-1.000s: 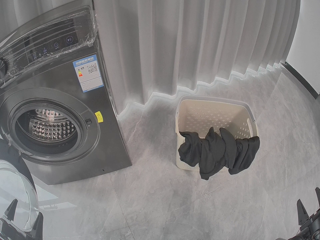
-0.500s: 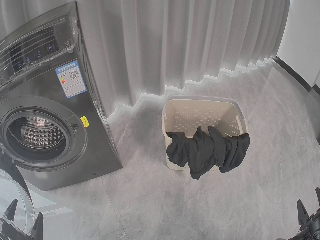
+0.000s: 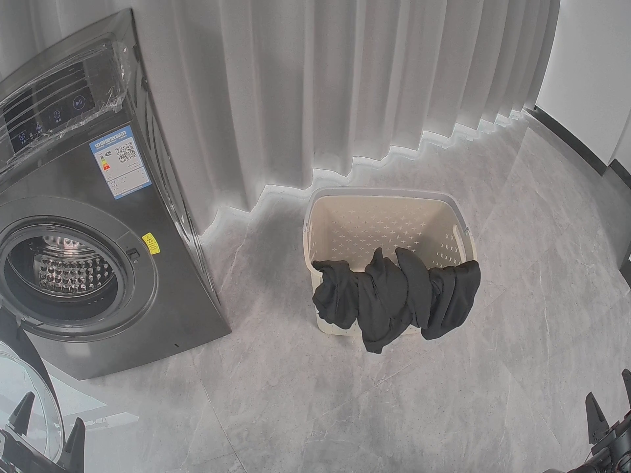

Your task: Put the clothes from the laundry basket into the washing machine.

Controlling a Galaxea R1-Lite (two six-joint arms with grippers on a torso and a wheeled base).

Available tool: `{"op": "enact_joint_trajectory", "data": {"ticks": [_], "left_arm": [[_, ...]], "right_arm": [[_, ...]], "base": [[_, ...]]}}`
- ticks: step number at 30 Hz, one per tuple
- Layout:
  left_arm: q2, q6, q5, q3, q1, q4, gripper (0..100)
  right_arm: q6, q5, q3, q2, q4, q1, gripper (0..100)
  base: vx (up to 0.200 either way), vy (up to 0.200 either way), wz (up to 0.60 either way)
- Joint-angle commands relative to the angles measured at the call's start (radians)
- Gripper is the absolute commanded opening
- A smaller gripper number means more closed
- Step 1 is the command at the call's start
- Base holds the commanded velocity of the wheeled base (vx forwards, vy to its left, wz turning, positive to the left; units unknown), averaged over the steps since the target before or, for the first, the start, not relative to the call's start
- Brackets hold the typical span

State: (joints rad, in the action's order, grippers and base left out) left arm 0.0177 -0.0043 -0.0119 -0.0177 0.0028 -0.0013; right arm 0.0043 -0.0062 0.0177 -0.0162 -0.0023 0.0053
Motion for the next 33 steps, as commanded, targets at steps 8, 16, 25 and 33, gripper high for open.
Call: {"op": "enact_joint_trajectory", "data": {"ticks": [8,16,25,33], "left_arm": [[-0.015,0.000,0.000,0.018,0.000,0.000,100],[-0.015,-0.002,0.000,0.018,0.000,0.000,100],[-0.015,0.000,0.000,0.018,0.000,0.000,100],[-0.015,0.000,0.000,0.018,0.000,0.000,100]], "right_arm": [[0.000,0.000,-0.018,0.004,-0.001,0.001,100],[0.000,0.000,-0.018,0.004,-0.001,0.001,100],[0.000,0.000,-0.018,0.004,-0.001,0.001,100],[0.000,-0.001,-0.018,0.005,-0.002,0.001,100]], "base": [[0.000,0.000,0.00],[0.150,0.000,0.00],[0.067,0.000,0.00],[0.000,-0.050,0.00]]}}
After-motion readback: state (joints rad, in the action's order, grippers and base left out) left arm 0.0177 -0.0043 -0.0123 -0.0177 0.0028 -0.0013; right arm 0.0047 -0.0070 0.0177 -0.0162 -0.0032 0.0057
